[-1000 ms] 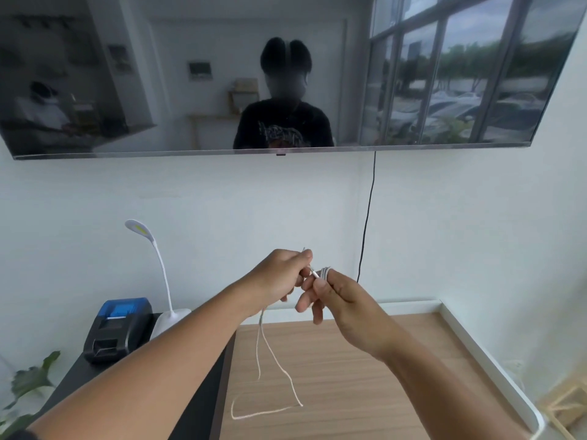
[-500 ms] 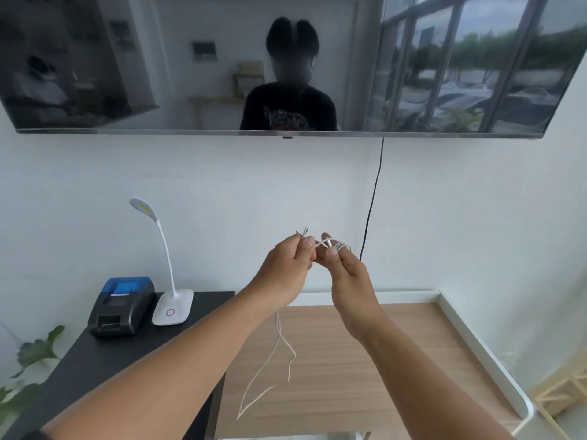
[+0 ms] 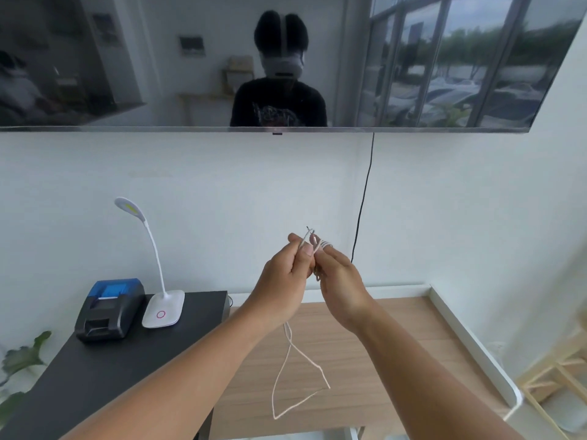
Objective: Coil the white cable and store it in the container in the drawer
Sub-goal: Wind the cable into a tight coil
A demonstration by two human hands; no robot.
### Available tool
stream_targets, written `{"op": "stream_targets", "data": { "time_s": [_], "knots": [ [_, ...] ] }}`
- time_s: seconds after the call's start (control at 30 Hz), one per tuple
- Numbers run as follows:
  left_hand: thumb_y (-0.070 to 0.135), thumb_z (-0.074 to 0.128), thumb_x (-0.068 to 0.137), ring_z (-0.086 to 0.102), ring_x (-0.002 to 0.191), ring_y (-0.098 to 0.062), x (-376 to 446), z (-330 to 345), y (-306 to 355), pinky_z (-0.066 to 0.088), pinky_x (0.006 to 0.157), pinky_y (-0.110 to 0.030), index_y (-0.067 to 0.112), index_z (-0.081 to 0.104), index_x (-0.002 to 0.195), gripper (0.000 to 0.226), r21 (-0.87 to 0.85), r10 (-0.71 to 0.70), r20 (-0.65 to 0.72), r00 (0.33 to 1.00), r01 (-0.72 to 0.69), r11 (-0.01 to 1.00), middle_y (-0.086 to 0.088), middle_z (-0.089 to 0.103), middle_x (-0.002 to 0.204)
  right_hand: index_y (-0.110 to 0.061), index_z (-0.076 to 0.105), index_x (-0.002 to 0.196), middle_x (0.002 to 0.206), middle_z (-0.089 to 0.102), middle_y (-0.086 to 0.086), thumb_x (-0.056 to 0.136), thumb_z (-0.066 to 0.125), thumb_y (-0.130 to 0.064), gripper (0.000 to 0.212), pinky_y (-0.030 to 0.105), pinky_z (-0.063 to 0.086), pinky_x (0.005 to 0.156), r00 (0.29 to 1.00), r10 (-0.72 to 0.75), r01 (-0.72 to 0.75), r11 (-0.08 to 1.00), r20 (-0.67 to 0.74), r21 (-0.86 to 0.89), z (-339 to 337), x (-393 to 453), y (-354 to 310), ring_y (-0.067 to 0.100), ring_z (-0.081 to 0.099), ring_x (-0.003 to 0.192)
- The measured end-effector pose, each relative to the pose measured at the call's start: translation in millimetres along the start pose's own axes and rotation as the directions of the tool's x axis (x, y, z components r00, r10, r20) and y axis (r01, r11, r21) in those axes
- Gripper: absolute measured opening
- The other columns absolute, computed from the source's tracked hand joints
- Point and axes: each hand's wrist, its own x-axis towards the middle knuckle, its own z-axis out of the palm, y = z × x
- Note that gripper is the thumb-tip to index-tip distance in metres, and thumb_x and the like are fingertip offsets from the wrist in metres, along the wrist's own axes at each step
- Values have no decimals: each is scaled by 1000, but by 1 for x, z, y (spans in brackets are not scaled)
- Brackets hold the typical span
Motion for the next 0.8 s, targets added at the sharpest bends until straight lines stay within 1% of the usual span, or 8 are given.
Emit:
{"op": "stream_targets", "data": {
  "time_s": [0.07,0.13,0.17,0.3,0.43,0.53,0.63,0.8],
  "knots": [
    [37,35,108,38,48,-4,-6,3,-10,34,51,-21,24,56,82,36,-114,-85,49,995,90,989,17,43,54,-8,72,104,129,75,3,97,42,-18,32,42,37,112,1000,20,-15,967,-18,254,-6,5,-3,20,66,126],
    [36,35,108,31,48,-11,-12,6,-22,34,53,-31,18,47,78,37,-212,-204,73,976,215,953,13,34,56,2,62,120,130,74,12,100,37,-15,37,45,30,120,998,33,1,873,-60,487,-16,13,-6,26,69,123],
    [36,36,107,29,49,-13,-13,5,-28,35,54,-32,18,44,76,36,-251,-269,78,960,281,926,10,32,56,4,61,119,130,73,17,99,39,-12,34,45,29,121,997,30,15,838,-73,545,-20,16,-8,29,70,121],
    [32,38,105,31,46,-14,-7,-1,-42,39,54,-30,20,39,69,38,-385,-450,126,884,461,799,6,28,55,2,77,97,122,74,18,93,58,-9,23,39,41,113,996,-13,55,881,-94,469,-31,22,-17,32,72,117],
    [31,38,105,30,46,-16,-4,-2,-50,41,56,-32,22,38,66,40,-418,-512,263,818,575,703,4,26,55,7,58,130,128,74,15,109,41,-9,31,32,46,106,994,-9,66,839,-107,540,-39,27,-19,26,71,120],
    [30,37,103,32,46,-17,-2,3,-54,43,59,-33,24,40,62,41,-429,-536,414,736,677,599,5,29,51,-4,59,128,126,76,7,110,39,-14,29,30,49,103,998,-21,54,796,-62,603,-35,25,-22,18,73,116],
    [25,37,98,29,48,-18,10,5,-48,43,60,-35,26,39,57,42,-449,-554,454,698,717,534,6,27,49,-7,66,116,110,79,1,111,40,-18,29,26,55,94,999,-34,11,756,21,655,-29,20,-26,13,76,92],
    [24,39,95,29,45,-16,47,-13,-22,43,60,-31,26,38,52,43,-418,-596,371,712,701,578,7,27,49,-12,75,91,73,66,0,111,36,-24,46,26,49,92,968,-84,-22,909,236,416,-24,4,-28,13,62,73]
  ]
}}
